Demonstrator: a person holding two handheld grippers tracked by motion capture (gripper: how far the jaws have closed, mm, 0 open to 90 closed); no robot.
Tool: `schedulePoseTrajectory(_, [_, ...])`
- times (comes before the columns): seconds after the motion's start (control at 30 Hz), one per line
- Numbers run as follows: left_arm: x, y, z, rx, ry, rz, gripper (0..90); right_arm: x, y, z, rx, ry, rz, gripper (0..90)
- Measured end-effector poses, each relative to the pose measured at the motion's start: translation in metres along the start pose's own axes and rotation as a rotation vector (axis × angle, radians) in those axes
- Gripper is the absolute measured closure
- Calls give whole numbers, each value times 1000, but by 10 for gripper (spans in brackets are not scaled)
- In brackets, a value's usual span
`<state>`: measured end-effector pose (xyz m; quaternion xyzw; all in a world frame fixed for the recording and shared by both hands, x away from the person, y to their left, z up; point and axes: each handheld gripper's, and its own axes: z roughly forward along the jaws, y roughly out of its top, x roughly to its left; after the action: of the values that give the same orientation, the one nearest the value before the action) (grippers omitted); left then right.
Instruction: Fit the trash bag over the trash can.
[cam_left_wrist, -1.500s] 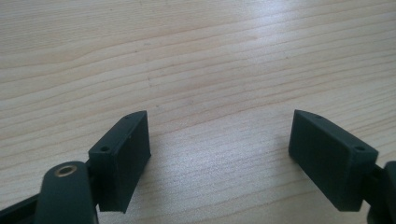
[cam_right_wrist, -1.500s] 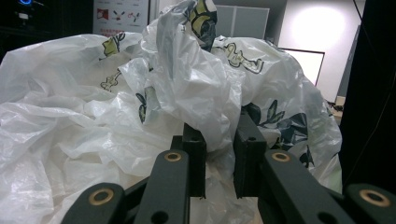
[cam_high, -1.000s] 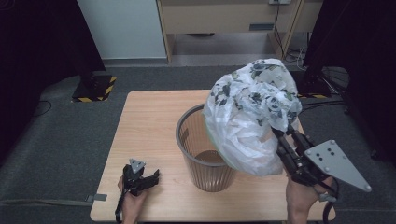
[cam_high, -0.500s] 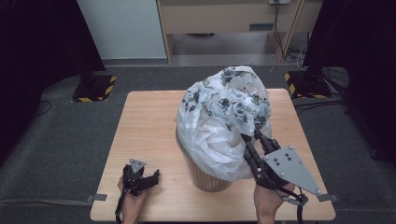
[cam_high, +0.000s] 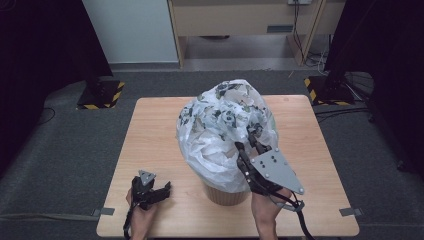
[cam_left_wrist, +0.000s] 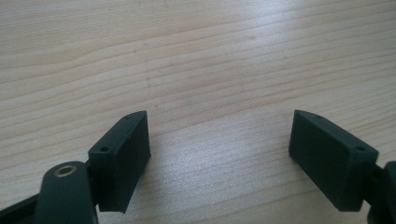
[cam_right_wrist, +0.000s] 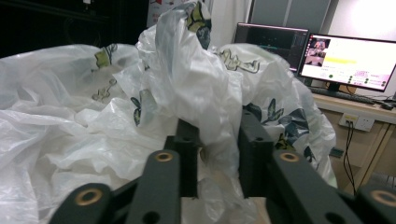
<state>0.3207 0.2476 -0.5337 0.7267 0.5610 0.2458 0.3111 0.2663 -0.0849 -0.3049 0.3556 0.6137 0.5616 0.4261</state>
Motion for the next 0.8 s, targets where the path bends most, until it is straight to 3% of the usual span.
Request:
schedulePoseTrajectory(0.1, [0,0,0,0,0,0,201,0,-1,4,1,5,6,603])
schedulePoseTrajectory(0.23, [0,0,0,0,0,0,201,-4,0,3,-15,33,30,434])
schedulePoseTrajectory(0.33, [0,0,0,-1,0,0,201,-8,4,-2,-32,39,41,360])
schedulePoseTrajectory(0.7, [0,-1,-3,-28,-2,4,318,-34,10,-23,-81,33,61,304])
schedulePoseTrajectory(0.8, [0,2,-11,-84,-1,-9,337,-54,4,-28,-81,-12,34,318])
